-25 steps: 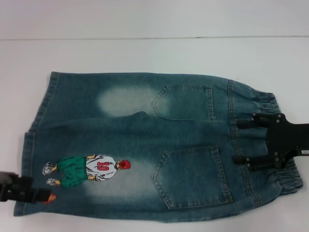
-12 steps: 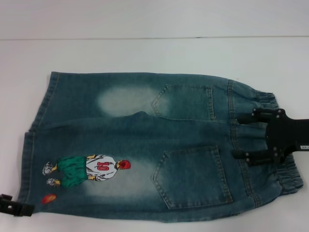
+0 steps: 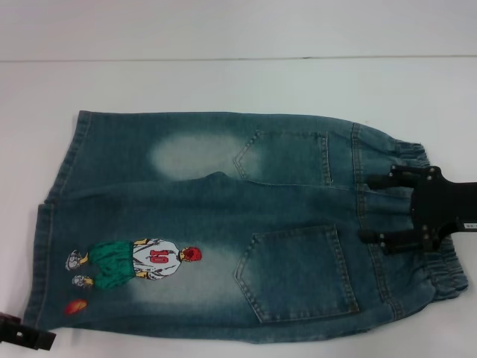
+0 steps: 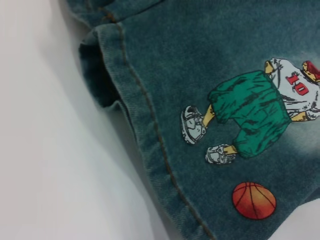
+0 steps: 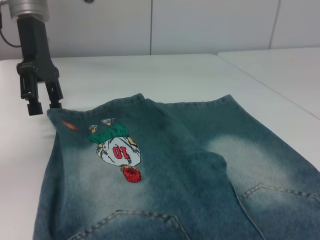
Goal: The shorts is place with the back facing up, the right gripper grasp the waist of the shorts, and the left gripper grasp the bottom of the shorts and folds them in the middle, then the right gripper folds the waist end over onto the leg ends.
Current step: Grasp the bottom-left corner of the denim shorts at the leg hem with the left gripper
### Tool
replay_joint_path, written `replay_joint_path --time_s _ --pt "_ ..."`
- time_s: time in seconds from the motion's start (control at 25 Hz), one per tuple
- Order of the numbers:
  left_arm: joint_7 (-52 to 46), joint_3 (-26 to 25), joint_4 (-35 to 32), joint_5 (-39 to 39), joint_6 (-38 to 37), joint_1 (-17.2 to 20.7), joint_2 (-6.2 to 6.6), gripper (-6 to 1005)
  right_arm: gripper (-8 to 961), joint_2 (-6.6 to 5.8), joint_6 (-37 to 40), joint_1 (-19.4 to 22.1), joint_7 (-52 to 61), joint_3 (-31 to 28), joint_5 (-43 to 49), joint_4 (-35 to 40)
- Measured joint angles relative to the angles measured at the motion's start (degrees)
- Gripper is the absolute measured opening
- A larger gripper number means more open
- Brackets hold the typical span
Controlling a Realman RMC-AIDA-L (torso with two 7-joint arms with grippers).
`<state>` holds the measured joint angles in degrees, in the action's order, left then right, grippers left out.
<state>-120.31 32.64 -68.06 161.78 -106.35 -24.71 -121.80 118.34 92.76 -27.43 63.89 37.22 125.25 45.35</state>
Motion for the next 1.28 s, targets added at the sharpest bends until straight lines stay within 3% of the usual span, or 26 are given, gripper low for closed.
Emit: replay_joint_path --time_s 0.44,0.84,1.04,1.28 --pt "1.1 0.9 0.8 -0.3 -0.3 -2.8 -1.03 871 911 0.21 0.0 0.3 0.0 -0.3 0.0 0.0" --pt "-0.5 1.2 3.0 -0.2 1.9 -4.8 -0.76 828 912 0.51 0.1 0.6 0.0 -0.8 0.0 -0.1" --pt "-1.4 0.9 3.5 -0.1 1.2 -5.7 -0.63 633 912 0.82 0.1 0.6 0.0 -1.0 0.0 0.0" --pt "-2.4 1.3 3.8 0.2 1.5 -5.8 -0.52 520 912 0.98 0.2 1.0 0.0 -1.5 0.0 0.0"
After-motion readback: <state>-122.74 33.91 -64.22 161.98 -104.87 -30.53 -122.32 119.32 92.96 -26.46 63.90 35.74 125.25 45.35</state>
